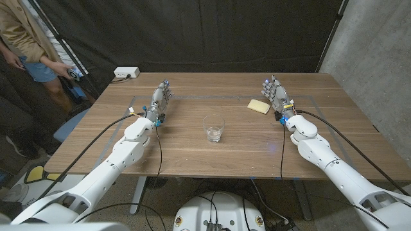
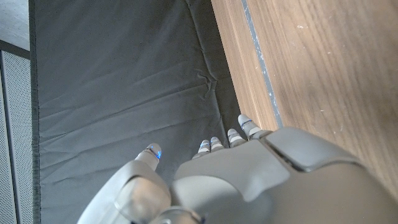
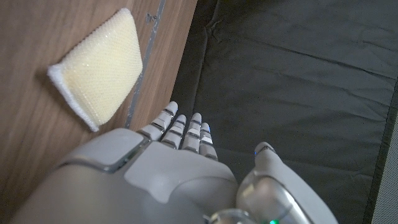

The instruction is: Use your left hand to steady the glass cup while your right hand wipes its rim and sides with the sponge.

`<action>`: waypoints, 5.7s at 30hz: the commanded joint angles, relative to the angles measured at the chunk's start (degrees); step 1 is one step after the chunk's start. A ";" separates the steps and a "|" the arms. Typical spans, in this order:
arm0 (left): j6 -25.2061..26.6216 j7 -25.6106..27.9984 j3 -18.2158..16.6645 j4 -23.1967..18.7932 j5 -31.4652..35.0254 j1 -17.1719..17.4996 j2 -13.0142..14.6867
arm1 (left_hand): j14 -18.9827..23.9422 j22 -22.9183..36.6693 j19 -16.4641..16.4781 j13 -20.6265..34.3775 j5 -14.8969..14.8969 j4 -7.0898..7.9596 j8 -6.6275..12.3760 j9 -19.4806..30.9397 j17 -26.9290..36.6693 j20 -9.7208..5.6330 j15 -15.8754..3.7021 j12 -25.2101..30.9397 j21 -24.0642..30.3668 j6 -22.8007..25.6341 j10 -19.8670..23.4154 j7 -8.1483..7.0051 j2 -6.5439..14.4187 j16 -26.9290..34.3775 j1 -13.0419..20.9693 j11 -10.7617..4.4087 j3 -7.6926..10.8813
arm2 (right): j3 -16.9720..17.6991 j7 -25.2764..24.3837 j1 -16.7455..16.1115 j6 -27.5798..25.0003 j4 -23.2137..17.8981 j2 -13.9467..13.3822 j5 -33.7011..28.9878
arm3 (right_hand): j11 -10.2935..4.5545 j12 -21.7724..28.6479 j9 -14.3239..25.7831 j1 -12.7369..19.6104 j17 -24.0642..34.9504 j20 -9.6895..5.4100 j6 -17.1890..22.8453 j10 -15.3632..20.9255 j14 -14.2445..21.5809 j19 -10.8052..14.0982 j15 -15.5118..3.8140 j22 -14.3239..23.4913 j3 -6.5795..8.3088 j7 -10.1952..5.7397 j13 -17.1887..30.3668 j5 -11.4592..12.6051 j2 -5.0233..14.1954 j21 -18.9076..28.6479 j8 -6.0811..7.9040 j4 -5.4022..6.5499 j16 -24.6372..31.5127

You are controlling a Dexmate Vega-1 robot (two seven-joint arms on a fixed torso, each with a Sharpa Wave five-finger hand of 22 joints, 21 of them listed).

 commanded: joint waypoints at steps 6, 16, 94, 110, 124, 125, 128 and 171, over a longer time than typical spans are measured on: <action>-1.77 -3.01 0.68 1.34 4.72 -0.86 1.68 | 1.75 0.18 1.17 1.53 1.11 -7.95 -0.97 1.22 1.09 8.54 1.74 -0.97 -2.38 -11.11 -4.69 -3.95 -8.25 -0.56 8.78 2.63 -2.32 | 7.59 7.19 -0.85 -3.34 0.27 5.38 -9.43 | 0.92 -1.51 0.59 4.24 0.99 9.53 -13.89 -15.15 -6.74 -4.37 2.91 0.72 -0.32 -5.28 0.69 -0.48 -2.78 -4.52 -0.83 -4.42 -0.23; -3.75 -6.94 2.18 2.83 8.55 -2.69 3.33 | -2.97 0.47 -0.70 1.31 1.95 -10.04 -0.42 1.00 0.98 4.92 2.10 0.08 -4.33 -18.29 -7.92 -0.03 -12.41 0.05 11.10 5.49 -5.18 | 9.81 8.78 -1.29 -5.41 -0.60 6.84 -11.58 | 2.04 0.77 0.54 4.40 0.80 7.76 -13.06 -14.14 -7.04 -4.83 3.61 0.71 -1.37 -3.68 0.51 -0.19 -3.45 -6.02 1.10 -5.16 0.91; -9.42 -16.77 7.48 -14.13 26.05 3.05 17.25 | -2.60 0.15 2.51 1.72 5.42 -19.07 1.20 1.65 0.83 4.34 4.75 0.98 -7.15 -14.06 -6.37 8.66 -15.66 0.21 26.46 7.60 -14.65 | 15.65 3.70 -18.76 -9.88 -23.27 6.57 -15.84 | 2.21 1.54 0.45 3.35 0.95 4.44 -10.51 -10.73 -4.98 -3.22 2.90 0.93 -2.45 -1.76 0.48 -0.20 -2.87 -6.57 1.08 -4.77 1.02; -8.79 -19.38 9.60 -14.62 27.45 1.40 16.33 | -2.53 0.23 3.46 1.78 6.32 -19.04 0.33 1.81 0.76 5.35 6.16 1.07 -7.58 -16.92 -6.46 6.41 -15.08 0.36 29.63 9.35 -16.43 | 15.72 4.01 -18.98 -10.10 -23.49 6.19 -16.01 | 2.36 1.43 0.45 3.33 0.90 4.43 -10.25 -10.73 -4.95 -3.13 3.32 0.94 -2.52 -2.43 0.47 -0.14 -2.75 -6.72 1.05 -4.77 0.91; -9.18 -18.27 10.71 -13.98 30.15 0.91 14.84 | -1.20 0.24 5.10 1.80 6.97 -19.11 0.96 1.95 0.66 3.89 3.86 1.48 -7.56 -16.09 -5.55 5.89 -14.32 0.74 32.96 6.88 -17.07 | 15.89 4.39 -18.73 -9.89 -22.46 6.54 -15.54 | 2.36 1.46 0.45 3.06 0.94 4.42 -9.94 -10.46 -4.82 -3.05 3.33 0.96 -2.68 -2.56 0.47 -0.14 -2.69 -6.84 1.08 -4.63 0.92; -9.18 -18.22 10.78 -13.79 30.21 0.89 14.70 | -0.98 0.23 5.38 1.80 7.01 -19.12 1.00 1.96 0.66 3.89 3.75 1.52 -7.51 -16.04 -5.43 5.78 -14.27 0.80 33.28 6.78 -17.10 | 15.89 4.43 -18.71 -9.89 -22.41 6.53 -15.56 | 2.37 1.47 0.45 3.04 0.94 4.46 -9.90 -10.43 -4.80 -3.07 3.35 0.96 -2.69 -2.57 0.47 -0.15 -2.69 -6.86 1.09 -4.62 0.93; -9.43 -17.86 10.97 -13.14 30.59 0.84 14.28 | -0.30 0.23 6.02 1.82 7.17 -19.11 1.10 2.02 0.63 3.82 3.15 1.80 -7.45 -15.95 -4.69 5.48 -14.10 0.95 34.36 5.90 -17.22 | 15.86 4.56 -18.58 -10.13 -22.30 6.44 -15.61 | 2.32 1.46 0.45 2.88 0.97 4.44 -9.84 -10.38 -4.72 -3.04 3.30 0.96 -2.76 -2.62 0.47 -0.15 -2.69 -6.89 1.08 -4.53 0.95; -15.89 -11.95 12.73 -3.37 32.04 -0.47 5.50 | 34.27 0.43 27.16 1.54 5.49 -17.16 17.30 2.90 0.68 -3.26 -9.85 9.02 -4.34 23.02 30.60 -2.33 -8.26 4.40 58.99 -4.79 -18.32 | 15.59 4.27 -16.83 -10.63 -20.24 7.24 -15.81 | 2.33 1.39 0.45 2.30 0.97 4.30 -9.68 -9.96 -4.49 -2.88 3.48 1.00 -3.12 -2.62 0.48 -0.10 -2.52 -7.27 0.87 -4.22 0.87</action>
